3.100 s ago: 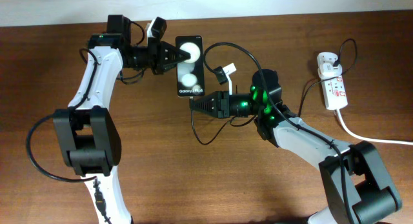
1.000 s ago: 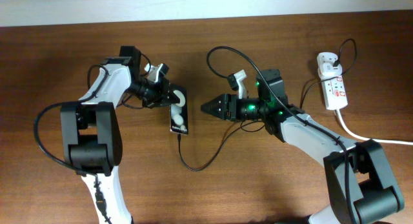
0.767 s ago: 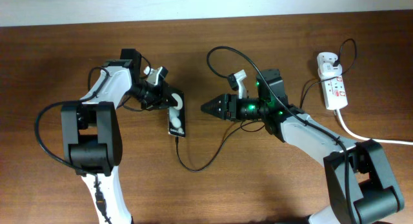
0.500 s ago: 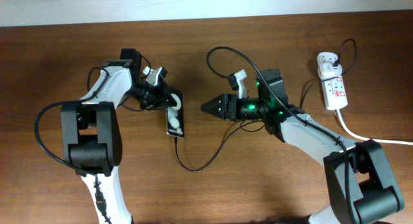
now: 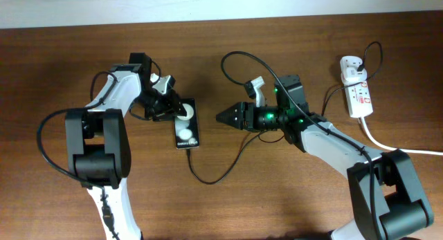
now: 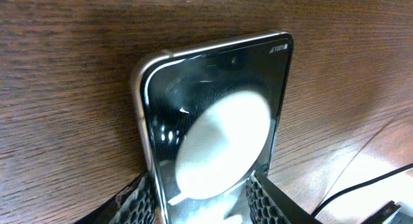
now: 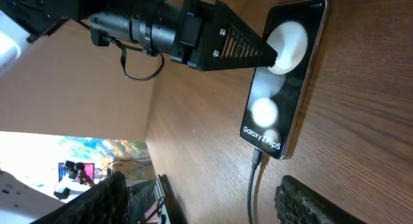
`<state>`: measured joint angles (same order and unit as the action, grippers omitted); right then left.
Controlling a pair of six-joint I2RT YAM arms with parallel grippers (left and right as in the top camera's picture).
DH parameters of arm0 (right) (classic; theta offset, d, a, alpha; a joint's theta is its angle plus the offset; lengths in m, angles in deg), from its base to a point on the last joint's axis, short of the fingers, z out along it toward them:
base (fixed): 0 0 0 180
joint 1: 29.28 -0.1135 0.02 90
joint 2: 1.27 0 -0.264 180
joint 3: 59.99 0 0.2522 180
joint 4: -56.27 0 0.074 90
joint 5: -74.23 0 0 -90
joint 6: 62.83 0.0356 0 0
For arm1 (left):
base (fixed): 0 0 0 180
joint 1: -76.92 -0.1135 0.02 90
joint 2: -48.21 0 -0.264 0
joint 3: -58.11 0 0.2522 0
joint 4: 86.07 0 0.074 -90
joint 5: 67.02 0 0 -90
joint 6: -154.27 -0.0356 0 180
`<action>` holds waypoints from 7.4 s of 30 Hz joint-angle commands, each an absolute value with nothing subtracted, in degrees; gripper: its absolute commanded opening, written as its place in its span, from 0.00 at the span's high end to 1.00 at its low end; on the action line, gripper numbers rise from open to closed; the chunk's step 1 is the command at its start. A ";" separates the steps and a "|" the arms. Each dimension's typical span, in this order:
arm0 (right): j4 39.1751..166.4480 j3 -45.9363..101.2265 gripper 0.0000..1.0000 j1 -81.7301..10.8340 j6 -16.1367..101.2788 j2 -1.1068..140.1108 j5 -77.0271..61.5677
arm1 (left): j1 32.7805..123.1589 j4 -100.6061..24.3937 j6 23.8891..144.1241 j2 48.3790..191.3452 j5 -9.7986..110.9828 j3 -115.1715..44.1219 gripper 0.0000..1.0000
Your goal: Plug charger to phone and switch on socket
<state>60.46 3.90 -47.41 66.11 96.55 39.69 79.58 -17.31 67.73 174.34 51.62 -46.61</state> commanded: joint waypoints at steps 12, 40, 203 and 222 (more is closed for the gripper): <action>62.23 4.33 0.25 -47.33 63.18 96.62 39.45 | 79.38 -17.37 67.43 174.17 42.61 -46.43 0.25; 101.58 11.04 0.65 -47.26 47.64 69.08 11.60 | 76.36 -8.33 67.43 138.76 42.66 -63.50 0.01; 82.17 -34.81 0.01 -30.52 29.13 4.16 -4.86 | 76.36 -8.13 67.43 137.56 42.64 -63.48 0.01; 73.25 -45.91 0.01 -30.52 29.11 -1.08 -5.10 | 76.39 -8.13 67.43 137.56 42.64 -63.48 0.01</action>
<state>74.56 -44.17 -30.13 28.69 -0.47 -5.40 76.52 -8.17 67.71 137.95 42.61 -62.69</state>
